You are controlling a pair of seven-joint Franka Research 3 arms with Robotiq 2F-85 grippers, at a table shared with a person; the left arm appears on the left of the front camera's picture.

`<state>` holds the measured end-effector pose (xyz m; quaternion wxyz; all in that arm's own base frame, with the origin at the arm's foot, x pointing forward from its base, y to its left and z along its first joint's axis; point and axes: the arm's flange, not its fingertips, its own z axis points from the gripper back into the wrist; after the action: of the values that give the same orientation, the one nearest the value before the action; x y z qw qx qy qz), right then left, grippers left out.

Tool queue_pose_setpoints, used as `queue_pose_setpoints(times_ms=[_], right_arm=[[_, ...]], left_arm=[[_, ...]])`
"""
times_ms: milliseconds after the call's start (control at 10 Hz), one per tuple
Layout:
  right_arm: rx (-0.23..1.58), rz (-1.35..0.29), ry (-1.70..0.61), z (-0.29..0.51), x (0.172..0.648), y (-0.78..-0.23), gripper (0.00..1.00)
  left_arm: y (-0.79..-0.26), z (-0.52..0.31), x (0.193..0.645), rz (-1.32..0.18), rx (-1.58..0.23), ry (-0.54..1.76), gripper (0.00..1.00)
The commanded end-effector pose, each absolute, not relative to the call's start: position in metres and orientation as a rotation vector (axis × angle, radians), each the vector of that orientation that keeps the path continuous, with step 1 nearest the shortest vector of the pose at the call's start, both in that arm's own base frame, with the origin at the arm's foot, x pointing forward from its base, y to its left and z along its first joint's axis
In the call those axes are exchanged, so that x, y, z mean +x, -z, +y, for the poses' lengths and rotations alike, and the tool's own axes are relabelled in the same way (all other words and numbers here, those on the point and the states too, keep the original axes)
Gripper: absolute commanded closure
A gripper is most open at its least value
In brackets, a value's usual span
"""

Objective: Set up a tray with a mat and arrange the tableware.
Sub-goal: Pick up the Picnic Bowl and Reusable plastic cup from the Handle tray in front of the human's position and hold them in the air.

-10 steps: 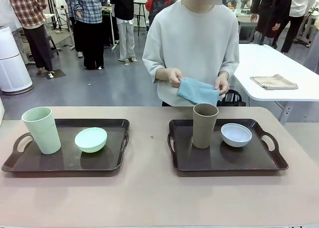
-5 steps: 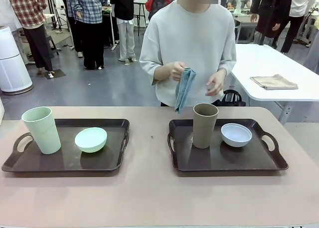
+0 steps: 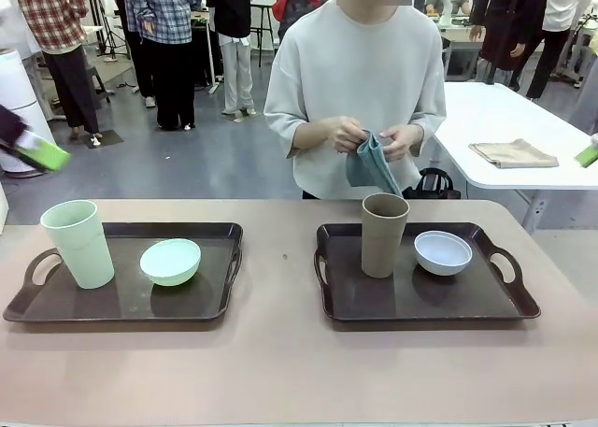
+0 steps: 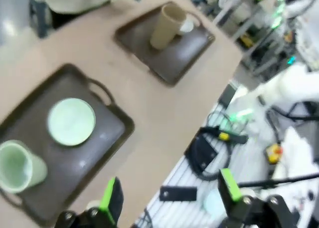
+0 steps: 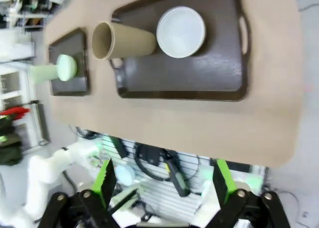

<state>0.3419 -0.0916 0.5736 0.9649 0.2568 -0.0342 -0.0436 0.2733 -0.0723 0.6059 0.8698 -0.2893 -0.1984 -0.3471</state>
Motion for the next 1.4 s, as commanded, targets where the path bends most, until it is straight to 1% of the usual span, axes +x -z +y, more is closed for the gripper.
queue_pose_setpoints(times_ms=[0,100,200,300,400,600,800,1000,1100,1200,1300], right_arm=[[0.373,-0.003,0.082,-0.06,0.369,-0.563,0.0],[0.301,0.029,0.07,-0.038,0.378,-0.552,0.0],[0.232,0.059,0.074,-0.021,0.386,-0.538,0.0],[0.186,0.073,0.088,-0.007,0.398,-0.522,0.0],[0.201,0.077,0.091,0.01,0.407,-0.509,0.0],[0.205,0.107,0.078,0.027,0.41,-0.486,0.0],[0.253,0.12,0.066,0.03,0.407,-0.476,0.0],[0.286,0.121,0.069,0.019,0.405,-0.476,0.0],[0.303,0.116,0.07,0.016,0.405,-0.479,0.0],[0.24,0.134,0.068,0.023,0.409,-0.476,0.0],[0.24,0.134,0.068,0.023,0.409,-0.476,0.0]], left_arm=[[-0.58,-0.123,0.287,-0.498,-0.454,0.903,0.0],[-0.566,-0.158,0.286,-0.543,-0.373,1.009,0.0],[-0.552,-0.192,0.283,-0.513,-0.388,1.133,0.0],[-0.542,-0.223,0.283,-0.516,-0.373,1.236,0.0],[-0.533,-0.252,0.284,-0.549,-0.329,1.294,0.0],[-0.515,-0.294,0.294,-0.501,-0.299,1.329,0.0],[-0.512,-0.323,0.313,-0.391,-0.314,1.306,0.0],[-0.512,-0.336,0.327,-0.383,-0.338,1.265,0.0],[-0.513,-0.334,0.33,-0.363,-0.395,1.225,0.0],[-0.5,-0.331,0.323,-0.408,-0.325,1.288,0.0],[-0.5,-0.331,0.323,-0.408,-0.325,1.288,0.0]])
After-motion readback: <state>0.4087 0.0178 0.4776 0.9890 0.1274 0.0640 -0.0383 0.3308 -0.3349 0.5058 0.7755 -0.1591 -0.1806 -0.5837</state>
